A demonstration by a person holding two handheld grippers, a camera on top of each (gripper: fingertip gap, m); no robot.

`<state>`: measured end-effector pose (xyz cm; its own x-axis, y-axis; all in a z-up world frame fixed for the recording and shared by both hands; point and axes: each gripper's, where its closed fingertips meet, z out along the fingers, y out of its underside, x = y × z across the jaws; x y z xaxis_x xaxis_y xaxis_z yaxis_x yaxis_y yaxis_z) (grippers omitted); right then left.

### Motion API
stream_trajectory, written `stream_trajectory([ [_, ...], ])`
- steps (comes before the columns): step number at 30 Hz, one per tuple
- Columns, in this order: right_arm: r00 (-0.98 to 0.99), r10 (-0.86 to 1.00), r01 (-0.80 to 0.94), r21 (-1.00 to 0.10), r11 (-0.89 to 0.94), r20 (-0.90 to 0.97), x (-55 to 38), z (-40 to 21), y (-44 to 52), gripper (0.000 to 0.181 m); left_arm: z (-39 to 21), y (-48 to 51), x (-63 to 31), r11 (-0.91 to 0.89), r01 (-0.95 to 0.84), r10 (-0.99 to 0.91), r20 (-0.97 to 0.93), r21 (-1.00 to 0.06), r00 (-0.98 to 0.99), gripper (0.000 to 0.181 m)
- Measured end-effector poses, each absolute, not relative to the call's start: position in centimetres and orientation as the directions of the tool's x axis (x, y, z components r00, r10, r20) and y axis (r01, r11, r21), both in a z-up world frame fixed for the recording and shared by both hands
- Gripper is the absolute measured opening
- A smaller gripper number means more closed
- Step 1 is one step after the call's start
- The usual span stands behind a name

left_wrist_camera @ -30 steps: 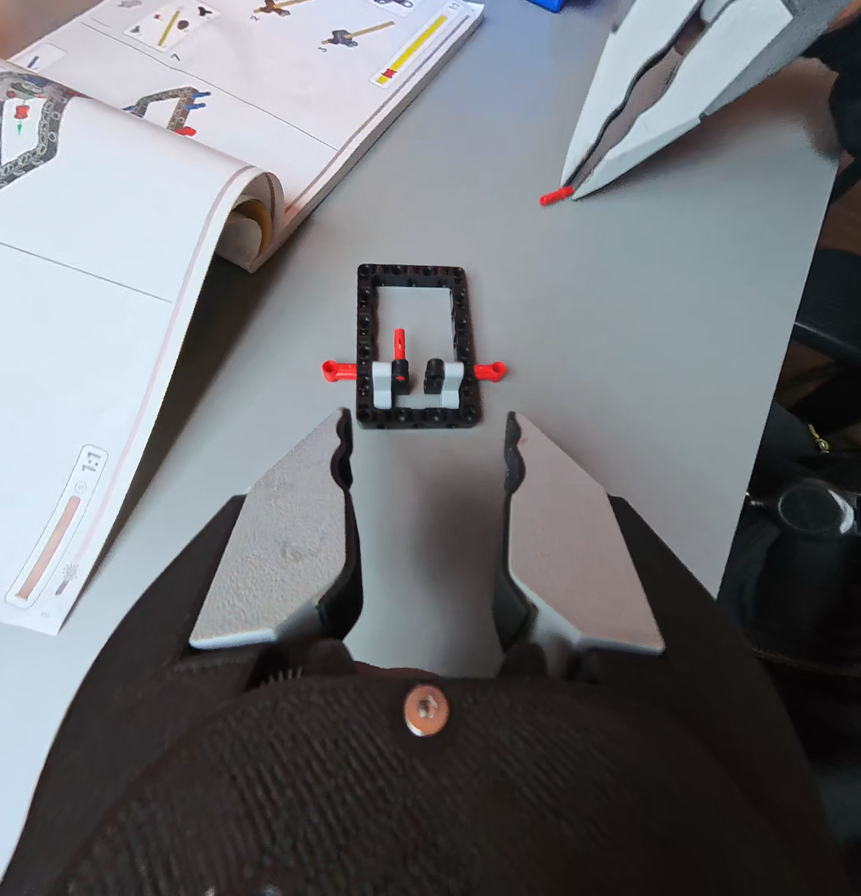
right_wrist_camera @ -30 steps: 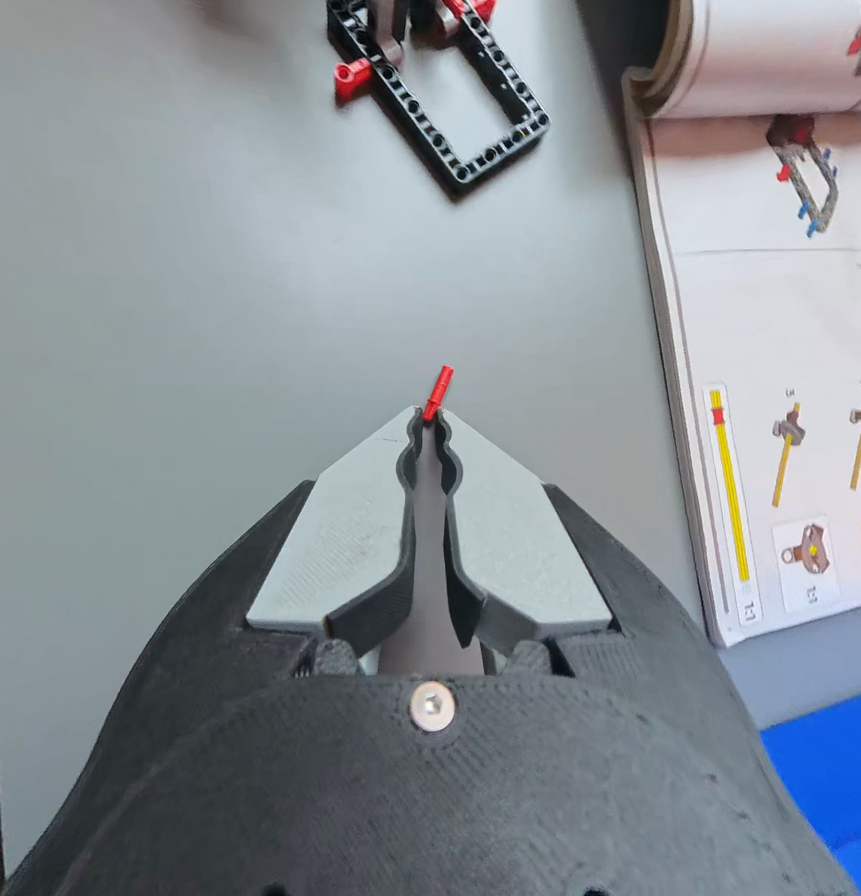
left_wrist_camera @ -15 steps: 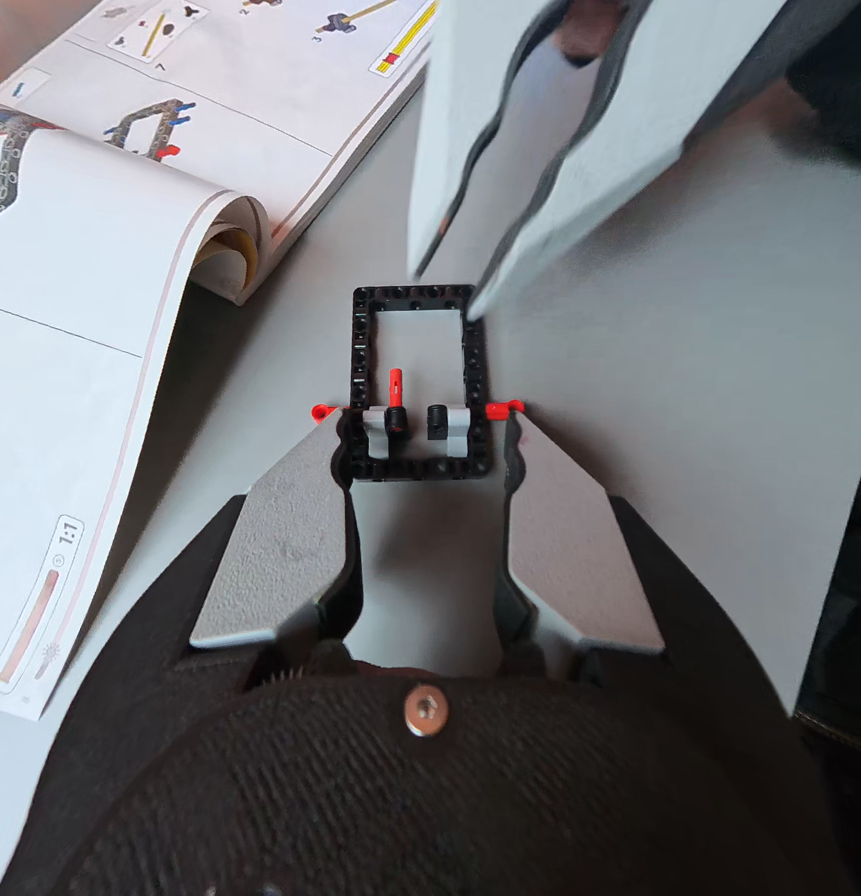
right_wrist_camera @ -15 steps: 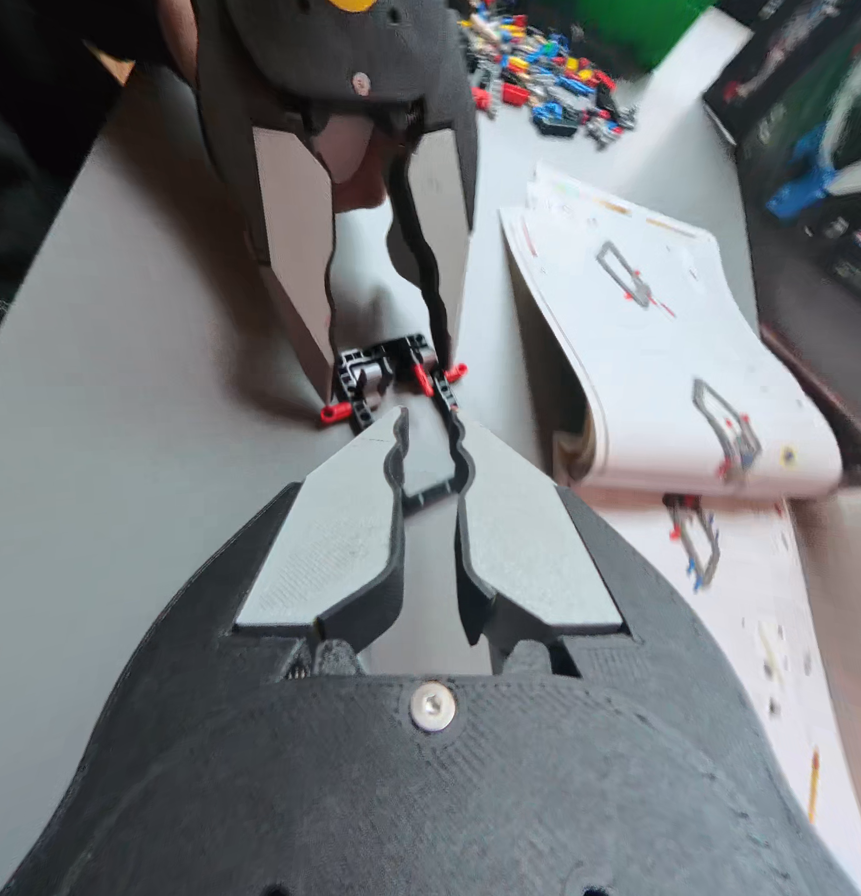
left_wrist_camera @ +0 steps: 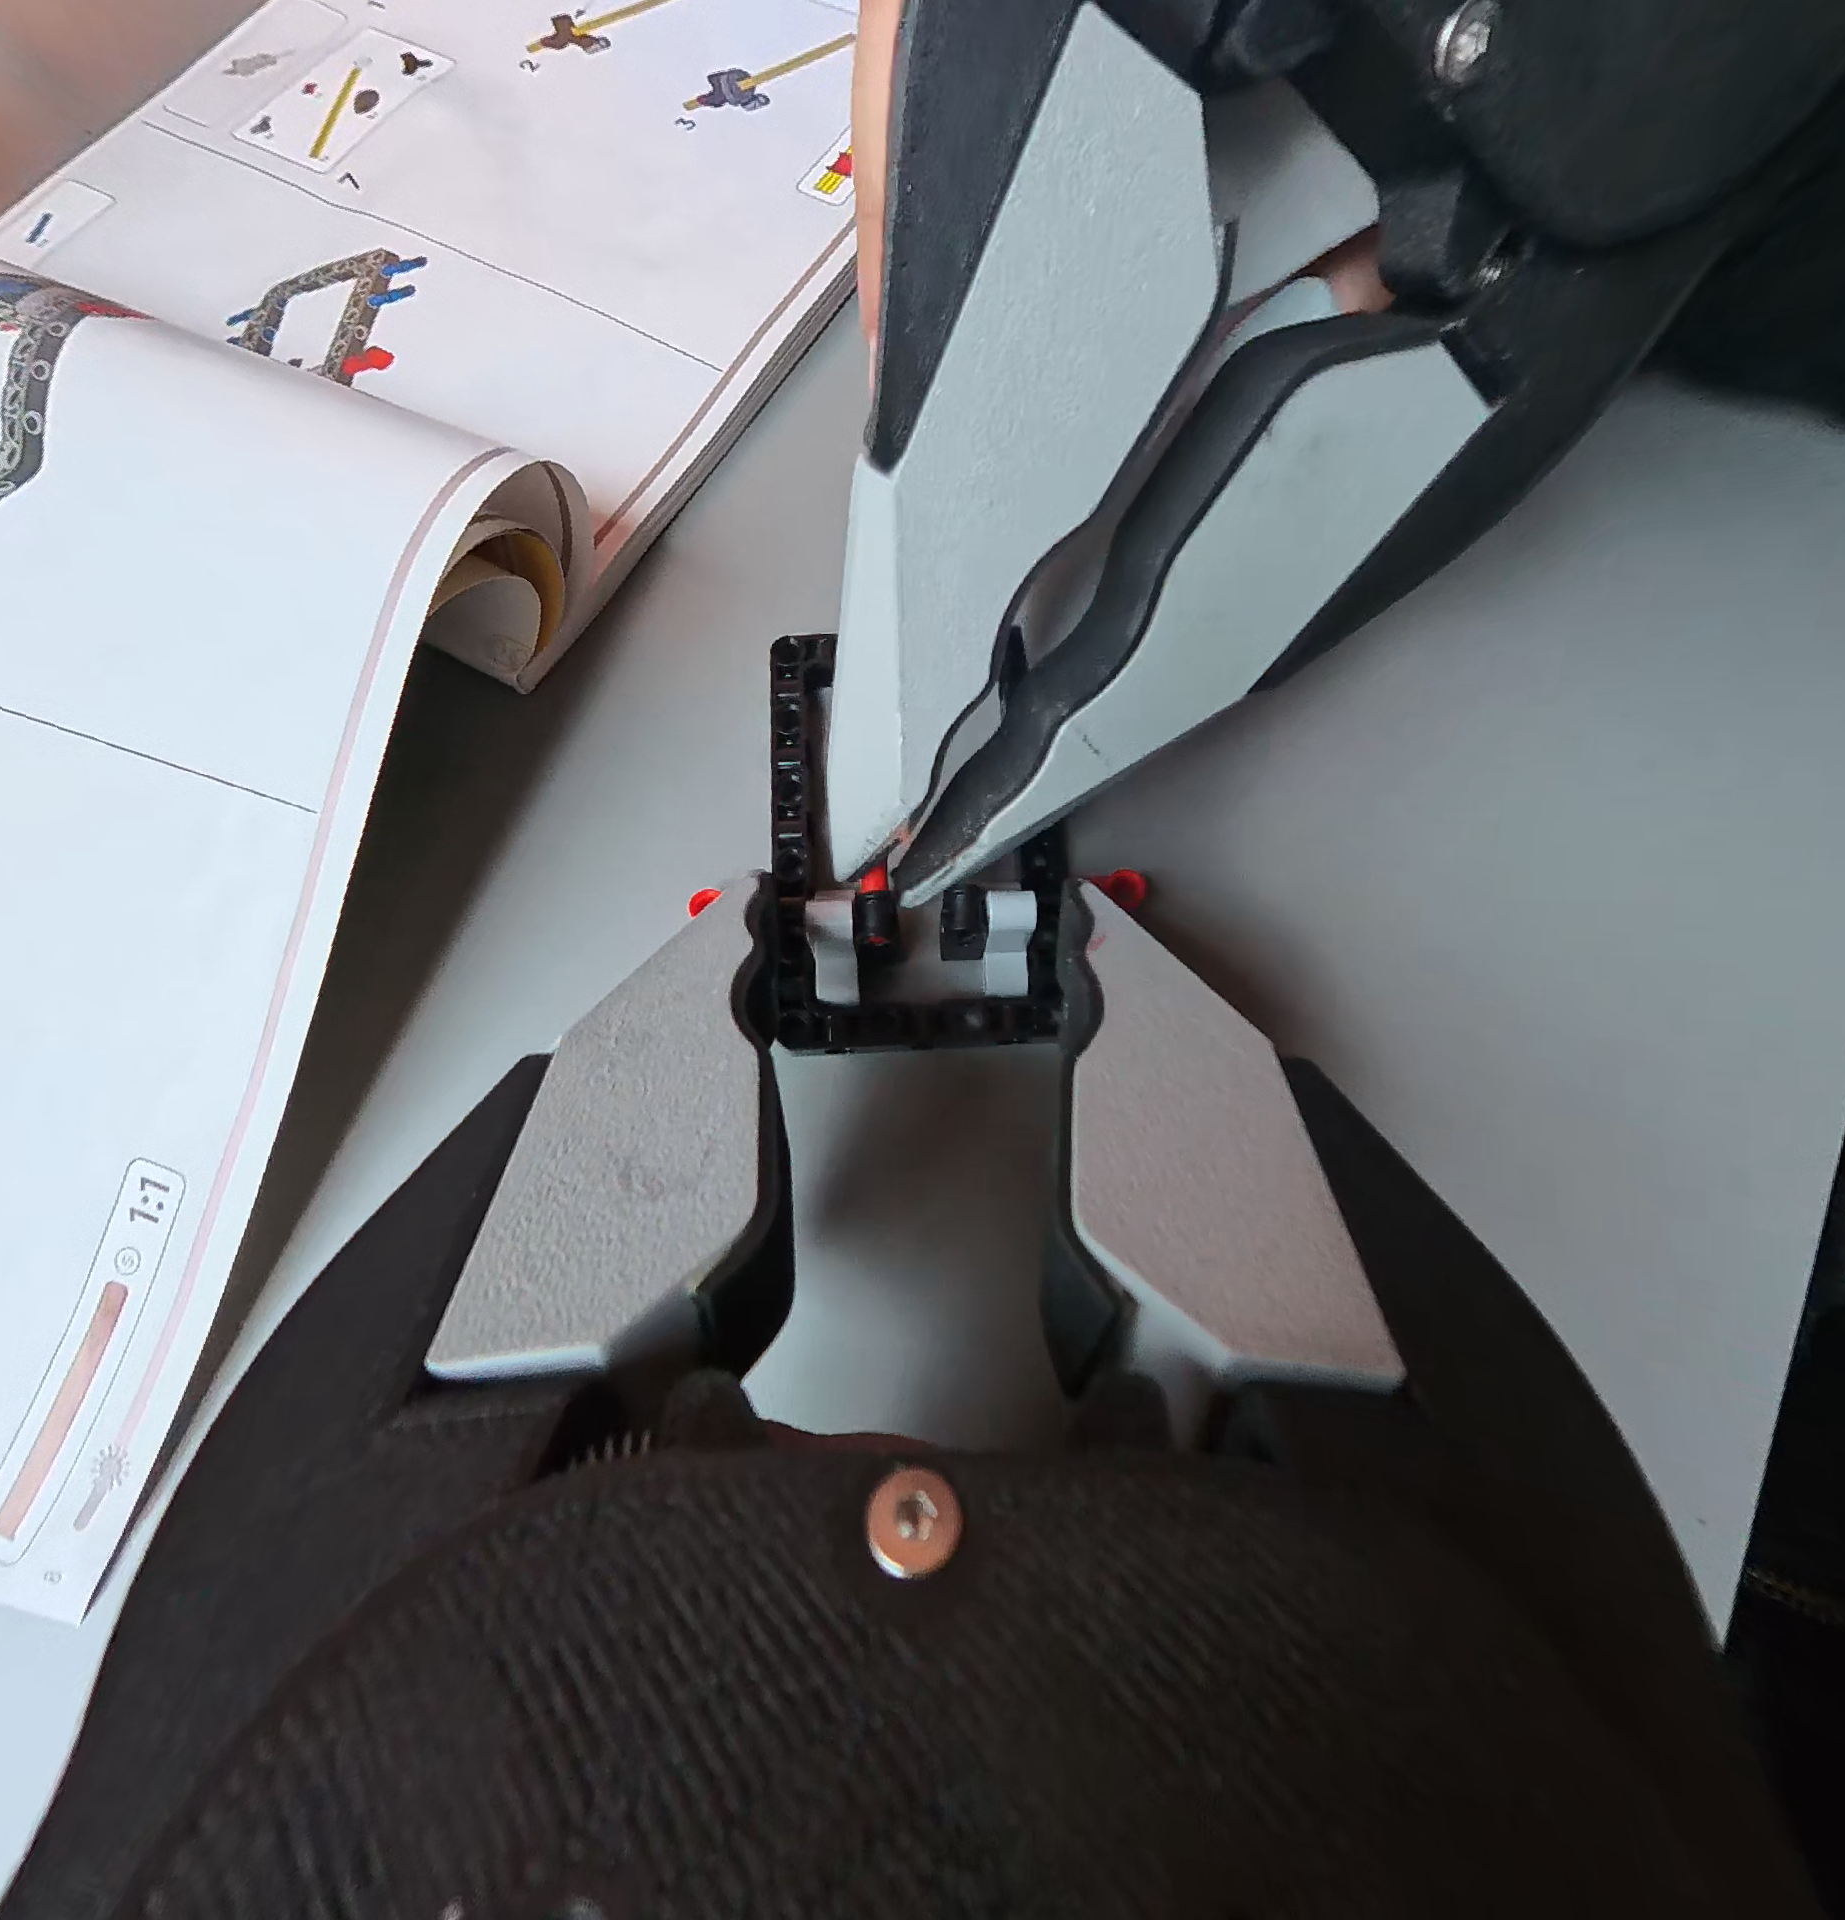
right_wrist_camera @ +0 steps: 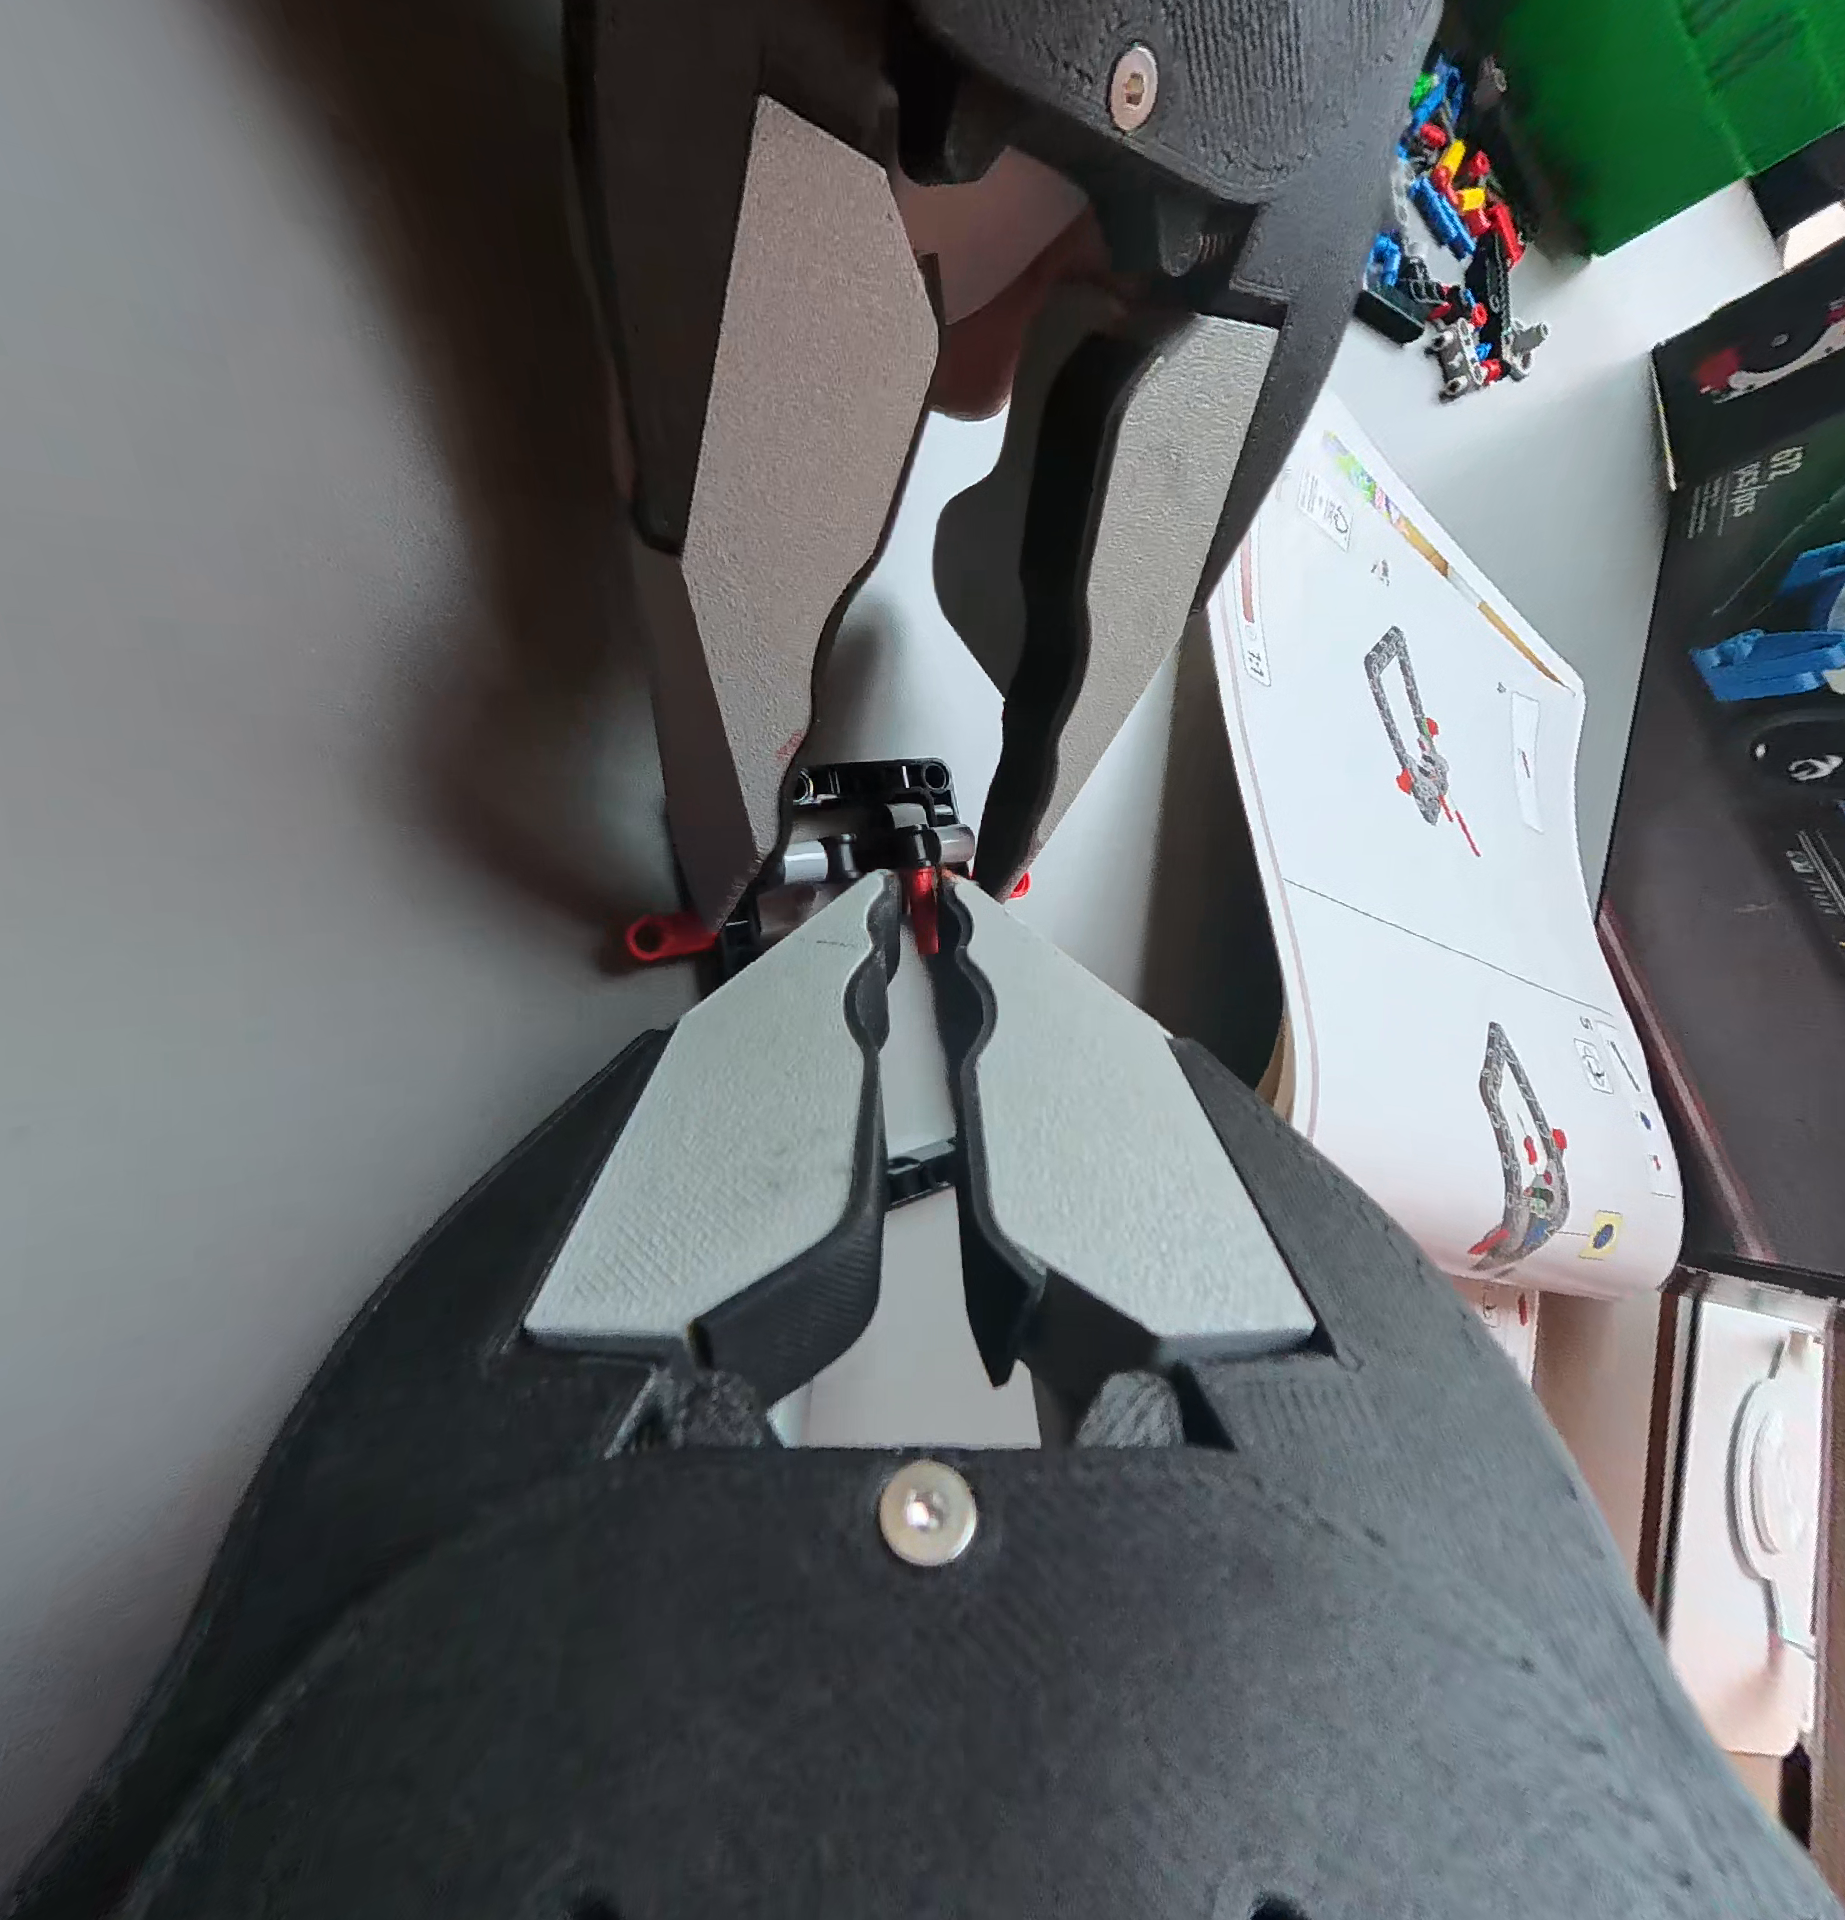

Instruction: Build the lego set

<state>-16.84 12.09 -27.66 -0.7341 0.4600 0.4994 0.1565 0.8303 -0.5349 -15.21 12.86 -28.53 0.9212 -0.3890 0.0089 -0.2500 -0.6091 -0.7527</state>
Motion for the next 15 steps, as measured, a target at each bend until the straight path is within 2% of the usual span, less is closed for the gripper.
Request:
stream_trajectory([
  [7,-0.693,0.399,0.099,-0.469,0.878,0.6,-17.04,-27.65,11.83,0.002,-28.53,12.83,-15.14,-0.605,-0.26,-0.401,0.006,-0.752,0.916,0.052],
  [8,-0.679,0.39,0.095,-0.453,0.887,0.622,-17.12,-27.65,11.77,0.002,-28.46,12.81,-15.08,-0.601,-0.263,-0.409,0.008,-0.754,0.912,0.042],
  [11,-0.633,0.315,0.075,-0.35,0.934,0.707,-17.14,-27.66,11.78,0.001,-28.47,12.73,-15.21,-0.611,-0.238,-0.402,0.037,-0.755,0.915,0.041],
  [15,-0.597,0.266,0.058,-0.289,0.955,0.757,-17.03,-27.61,11.82,0.001,-28.49,12.65,-15.12,-0.603,-0.253,-0.403,0.015,-0.757,0.915,0.041],
])
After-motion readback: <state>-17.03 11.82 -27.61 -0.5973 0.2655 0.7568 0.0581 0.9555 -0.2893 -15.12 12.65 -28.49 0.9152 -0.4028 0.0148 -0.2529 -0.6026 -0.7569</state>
